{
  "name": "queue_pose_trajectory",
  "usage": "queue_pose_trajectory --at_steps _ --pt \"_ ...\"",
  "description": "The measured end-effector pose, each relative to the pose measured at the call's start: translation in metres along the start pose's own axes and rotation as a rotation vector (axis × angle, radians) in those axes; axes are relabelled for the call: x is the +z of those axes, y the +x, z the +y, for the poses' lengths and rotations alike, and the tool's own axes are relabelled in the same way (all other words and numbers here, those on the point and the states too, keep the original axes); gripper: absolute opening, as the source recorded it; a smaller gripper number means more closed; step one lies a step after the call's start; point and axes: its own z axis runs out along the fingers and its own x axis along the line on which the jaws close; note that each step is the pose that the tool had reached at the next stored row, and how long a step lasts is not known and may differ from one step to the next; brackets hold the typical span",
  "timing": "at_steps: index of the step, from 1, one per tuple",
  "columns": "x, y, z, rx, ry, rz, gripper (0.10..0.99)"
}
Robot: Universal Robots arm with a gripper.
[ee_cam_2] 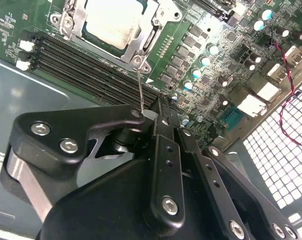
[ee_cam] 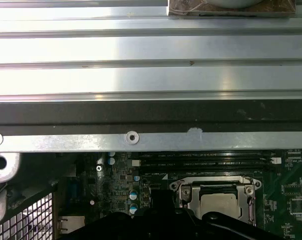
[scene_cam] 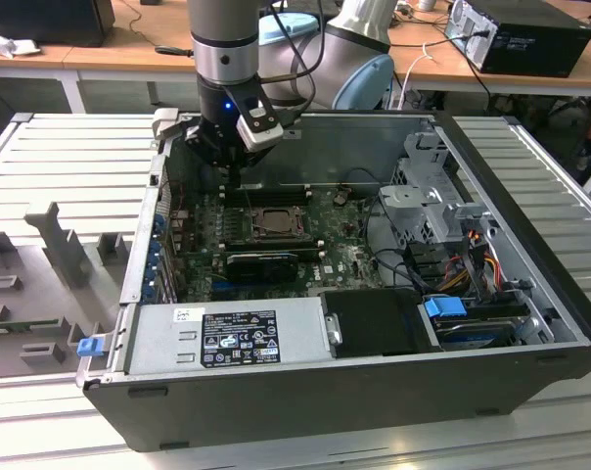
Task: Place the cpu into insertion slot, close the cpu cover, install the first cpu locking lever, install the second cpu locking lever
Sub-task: 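Install the first cpu locking lever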
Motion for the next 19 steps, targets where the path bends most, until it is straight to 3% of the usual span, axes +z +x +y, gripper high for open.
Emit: queue_pose_trajectory --at_steps 19 --pt "0.0003 -0.0068 0.0001 0.0 0.0 0.0 0.106"
